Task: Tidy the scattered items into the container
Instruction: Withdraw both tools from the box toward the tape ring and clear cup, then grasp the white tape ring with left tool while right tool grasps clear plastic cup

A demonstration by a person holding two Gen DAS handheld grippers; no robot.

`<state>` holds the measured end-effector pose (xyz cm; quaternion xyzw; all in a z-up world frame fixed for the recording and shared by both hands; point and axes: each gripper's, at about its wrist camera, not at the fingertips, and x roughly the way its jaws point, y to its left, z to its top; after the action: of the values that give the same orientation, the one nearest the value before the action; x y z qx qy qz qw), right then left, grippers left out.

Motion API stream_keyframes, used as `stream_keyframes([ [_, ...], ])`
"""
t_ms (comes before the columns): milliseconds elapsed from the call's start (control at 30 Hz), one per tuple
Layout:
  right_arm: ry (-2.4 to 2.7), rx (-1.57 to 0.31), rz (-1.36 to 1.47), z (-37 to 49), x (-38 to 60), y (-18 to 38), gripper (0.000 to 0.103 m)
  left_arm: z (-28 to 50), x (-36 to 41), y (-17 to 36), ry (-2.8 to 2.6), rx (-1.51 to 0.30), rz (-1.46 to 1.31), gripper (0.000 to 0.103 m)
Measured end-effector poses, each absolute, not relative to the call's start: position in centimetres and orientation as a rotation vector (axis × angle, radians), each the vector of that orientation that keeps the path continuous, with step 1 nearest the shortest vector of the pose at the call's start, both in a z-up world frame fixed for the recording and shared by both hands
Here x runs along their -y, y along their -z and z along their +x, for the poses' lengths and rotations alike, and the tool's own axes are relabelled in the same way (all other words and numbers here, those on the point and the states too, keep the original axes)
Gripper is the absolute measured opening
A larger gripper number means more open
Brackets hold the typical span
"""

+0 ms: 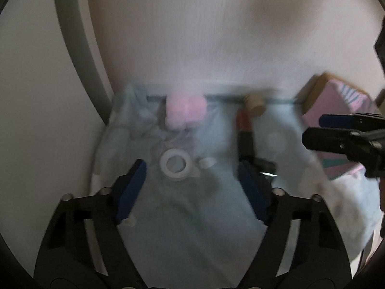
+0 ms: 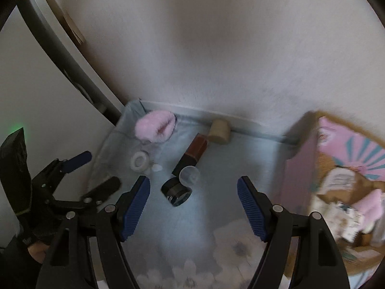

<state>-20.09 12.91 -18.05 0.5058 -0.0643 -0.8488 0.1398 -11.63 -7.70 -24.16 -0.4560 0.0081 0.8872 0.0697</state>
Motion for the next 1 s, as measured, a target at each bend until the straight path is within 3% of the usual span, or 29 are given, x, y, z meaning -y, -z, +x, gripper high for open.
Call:
stream_keyframes([
  [100, 2.451, 0.151, 1.48, -21.0, -11.8, 20.3, 0.071, -12.3, 8.0, 26.1, -2.678, 0.008, -1.395, 0.071],
  [567, 2.395, 0.134, 1.528, -23.2, -10.7, 23.7, 0.043, -13.0, 7.7, 28.2, -2.755, -0.105, -1.371, 0.067],
  [633, 2.39, 0.138, 1.534, -23.3, -10.7, 23.9, 0.035, -12.9, 7.5, 28.5, -2.754, -0.141, -1.367, 0.061],
  [733, 2.385, 0.138, 1.536, -23.2, -10.6, 24.2, 0.031, -12.8, 7.2, 29.1, -2.737, -0.164, -1.365, 0.056],
  [800, 2.387, 0.129, 1.53, -23.1, -10.5, 24.1, 0.031, -12.8, 7.4, 29.1, -2.731, -0.155, -1.364, 0.056],
  [900, 2.386, 0.137, 1.519, -22.9, -10.6, 24.0, 0.03, -12.8, 7.8, 29.1, -2.719, -0.108, -1.365, 0.041],
  [1000, 2.398, 0.14, 1.505, -22.7, -10.8, 23.7, 0.03, -12.6, 8.0, 28.9, -2.718, -0.115, -1.368, 0.04],
])
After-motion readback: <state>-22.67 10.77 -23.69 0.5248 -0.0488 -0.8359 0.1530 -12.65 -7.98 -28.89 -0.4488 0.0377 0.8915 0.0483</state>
